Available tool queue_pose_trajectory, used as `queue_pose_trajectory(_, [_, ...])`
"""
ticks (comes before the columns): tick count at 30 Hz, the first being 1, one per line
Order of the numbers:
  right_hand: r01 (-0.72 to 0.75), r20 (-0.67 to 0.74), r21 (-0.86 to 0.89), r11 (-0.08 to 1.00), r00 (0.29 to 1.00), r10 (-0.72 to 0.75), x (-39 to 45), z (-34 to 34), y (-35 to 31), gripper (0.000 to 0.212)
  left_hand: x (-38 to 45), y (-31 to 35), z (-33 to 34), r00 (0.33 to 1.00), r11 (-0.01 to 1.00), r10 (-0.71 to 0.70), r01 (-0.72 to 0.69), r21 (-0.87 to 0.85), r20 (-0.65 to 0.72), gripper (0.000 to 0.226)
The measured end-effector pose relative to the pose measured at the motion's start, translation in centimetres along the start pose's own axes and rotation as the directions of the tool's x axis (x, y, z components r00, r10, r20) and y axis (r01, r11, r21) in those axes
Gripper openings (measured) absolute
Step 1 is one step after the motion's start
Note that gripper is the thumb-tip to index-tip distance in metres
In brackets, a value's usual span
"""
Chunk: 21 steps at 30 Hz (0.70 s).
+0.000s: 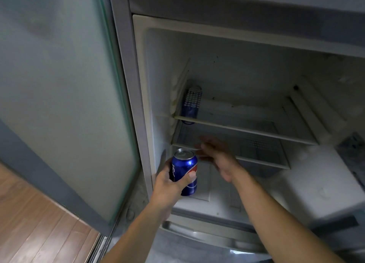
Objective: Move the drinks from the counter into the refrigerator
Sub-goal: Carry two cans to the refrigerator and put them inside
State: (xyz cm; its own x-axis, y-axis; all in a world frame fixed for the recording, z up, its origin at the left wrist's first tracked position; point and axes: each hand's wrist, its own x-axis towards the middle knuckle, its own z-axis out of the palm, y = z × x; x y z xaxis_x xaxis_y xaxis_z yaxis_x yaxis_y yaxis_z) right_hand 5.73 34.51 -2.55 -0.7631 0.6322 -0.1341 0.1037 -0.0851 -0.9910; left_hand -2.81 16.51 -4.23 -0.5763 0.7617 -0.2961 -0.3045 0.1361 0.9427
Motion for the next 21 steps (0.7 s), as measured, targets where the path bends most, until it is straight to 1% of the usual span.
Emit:
queue_pose_trajectory(1, [0.006, 0.075, -0.014, 1.0, 0.997, -0.005, -1.6, -0.4, 0.4, 0.038, 0.3, 0.2, 0.0, 1.0, 1.0, 0.0, 0.0, -0.016, -0.001, 0.074])
queue_pose_trajectory(3, [0.05, 0.199, -0.125, 0.991, 0.98, -0.024, -3.9, -0.4, 1.2, 0.057, 0.9, 0.6, 0.0, 1.0, 1.0, 0.008, -0.008, -0.03, -0.008, 0.07])
queue_pose_trajectory(4, [0.078, 0.226, -0.205, 0.976, 0.974, -0.031, -4.6, 0.0, 1.5, 0.063, 1.2, 0.7, 0.1, 1.0, 1.0, 0.012, -0.012, -0.026, -0.004, 0.072])
queue_pose_trajectory(5, [0.104, 0.219, -0.283, 0.953, 0.975, -0.042, -4.9, 0.5, 1.7, 0.067, 1.4, 0.9, 0.3, 1.0, 1.0, 0.016, -0.016, -0.02, 0.007, 0.078])
queue_pose_trajectory(7, [0.142, 0.139, -0.387, 0.911, 0.986, -0.094, -4.7, 1.5, 1.8, 0.073, 1.8, 1.3, 0.7, 0.999, 1.0, 0.023, -0.023, 0.0, 0.03, 0.096])
queue_pose_trajectory(9, [0.144, 0.06, -0.424, 0.894, 0.99, -0.131, -4.1, 2.2, 1.9, 0.073, 2.0, 1.7, 1.1, 0.998, 0.999, 0.043, -0.043, 0.018, 0.043, 0.101])
queue_pose_trajectory(11, [0.147, 0.018, -0.437, 0.887, 0.988, -0.155, -3.5, 2.4, 2.1, 0.074, 2.3, 1.9, 1.3, 0.997, 0.997, 0.059, -0.061, 0.048, 0.051, 0.102])
queue_pose_trajectory(14, [0.159, -0.031, -0.404, 0.901, 0.982, -0.187, -2.4, 2.2, 2.6, 0.076, 2.4, 2.3, 1.2, 0.994, 0.987, 0.083, -0.091, 0.131, 0.065, 0.092])
queue_pose_trajectory(17, [0.134, -0.128, -0.393, 0.91, 0.972, -0.198, -0.8, 2.2, 2.7, 0.072, 1.8, 2.3, 0.7, 0.991, 0.989, 0.071, -0.085, 0.123, 0.109, 0.095])
queue_pose_trajectory(18, [0.115, -0.17, -0.386, 0.915, 0.966, -0.193, -0.2, 2.3, 2.7, 0.073, 1.5, 2.2, 0.5, 0.99, 0.989, 0.069, -0.083, 0.12, 0.12, 0.093])
queue_pose_trajectory(19, [0.102, -0.202, -0.383, 0.918, 0.961, -0.19, 0.5, 2.4, 2.6, 0.073, 1.1, 2.0, 0.2, 0.989, 0.988, 0.073, -0.09, 0.126, 0.13, 0.086])
queue_pose_trajectory(21, [0.095, -0.222, -0.396, 0.914, 0.955, -0.195, 2.0, 2.8, 2.6, 0.073, 0.4, 1.4, -0.2, 0.986, 0.986, 0.074, -0.095, 0.14, 0.15, 0.066])
